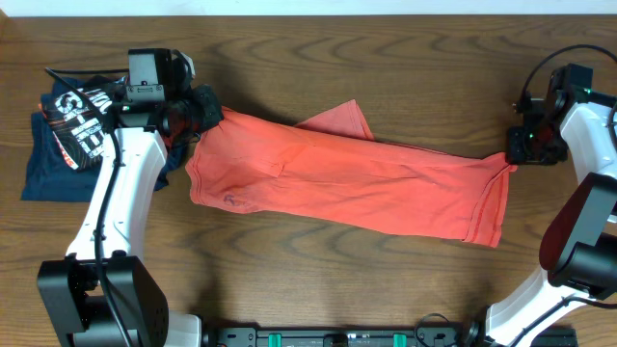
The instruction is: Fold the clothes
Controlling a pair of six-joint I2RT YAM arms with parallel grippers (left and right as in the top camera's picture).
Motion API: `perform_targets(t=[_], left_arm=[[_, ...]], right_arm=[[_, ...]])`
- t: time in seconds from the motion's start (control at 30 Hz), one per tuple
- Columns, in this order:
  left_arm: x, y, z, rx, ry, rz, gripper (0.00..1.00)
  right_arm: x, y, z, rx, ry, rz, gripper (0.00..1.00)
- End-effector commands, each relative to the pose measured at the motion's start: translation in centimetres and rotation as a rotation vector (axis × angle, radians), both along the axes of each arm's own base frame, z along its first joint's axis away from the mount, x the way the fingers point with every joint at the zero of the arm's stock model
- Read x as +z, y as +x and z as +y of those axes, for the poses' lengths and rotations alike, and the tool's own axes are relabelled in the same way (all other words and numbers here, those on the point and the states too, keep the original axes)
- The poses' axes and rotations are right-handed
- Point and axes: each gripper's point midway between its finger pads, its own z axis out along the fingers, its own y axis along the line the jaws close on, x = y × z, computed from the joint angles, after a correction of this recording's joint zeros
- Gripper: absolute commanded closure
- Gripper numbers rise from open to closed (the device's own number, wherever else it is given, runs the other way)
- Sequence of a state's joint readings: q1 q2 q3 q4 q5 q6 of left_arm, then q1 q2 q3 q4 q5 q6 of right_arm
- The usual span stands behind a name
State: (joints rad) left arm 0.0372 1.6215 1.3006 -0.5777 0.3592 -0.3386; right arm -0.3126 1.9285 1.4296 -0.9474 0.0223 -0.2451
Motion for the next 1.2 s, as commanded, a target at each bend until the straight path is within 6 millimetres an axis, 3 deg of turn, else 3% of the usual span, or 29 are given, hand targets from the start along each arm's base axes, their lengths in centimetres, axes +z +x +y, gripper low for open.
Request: perform_targets(t=[0.0, 0.37, 0.6, 0.87, 1.0, 1.17], left_arm=[[0.5, 0.2, 0.3, -0.005, 0.020, -0.019, 0.94], [0.5, 0.2, 0.3, -0.005, 0.020, -0.019, 0.94], [0.5, 0.2, 0.3, -0.005, 0.020, -0.019, 0.94], [0.5, 0.2, 0.3, -0.006, 0.021, -0.019, 0.94], [0.5, 0.2, 0.3, -0.006, 0.021, -0.020, 0.94], [0.5, 0.2, 0.3, -0.005, 0.020, -0.019, 0.94]], right_arm=[[0.4, 0.7, -1.0, -0.017, -0.019, -0.037, 0.58], [-4.3, 1.1, -0.7, -0.024, 0.036, 0.016, 0.57], [-4.7, 1.7, -0.5, -0.020, 0.055, -0.005, 0.58], [-4.7, 1.2, -0.2, -0.020, 0.066, 0.016, 0.75], [-4.8, 1.0, -0.2, -0.020, 0.069, 0.024, 0.98], [-4.8, 0.9, -0.1, -0.021, 0.069, 0.027, 0.99]])
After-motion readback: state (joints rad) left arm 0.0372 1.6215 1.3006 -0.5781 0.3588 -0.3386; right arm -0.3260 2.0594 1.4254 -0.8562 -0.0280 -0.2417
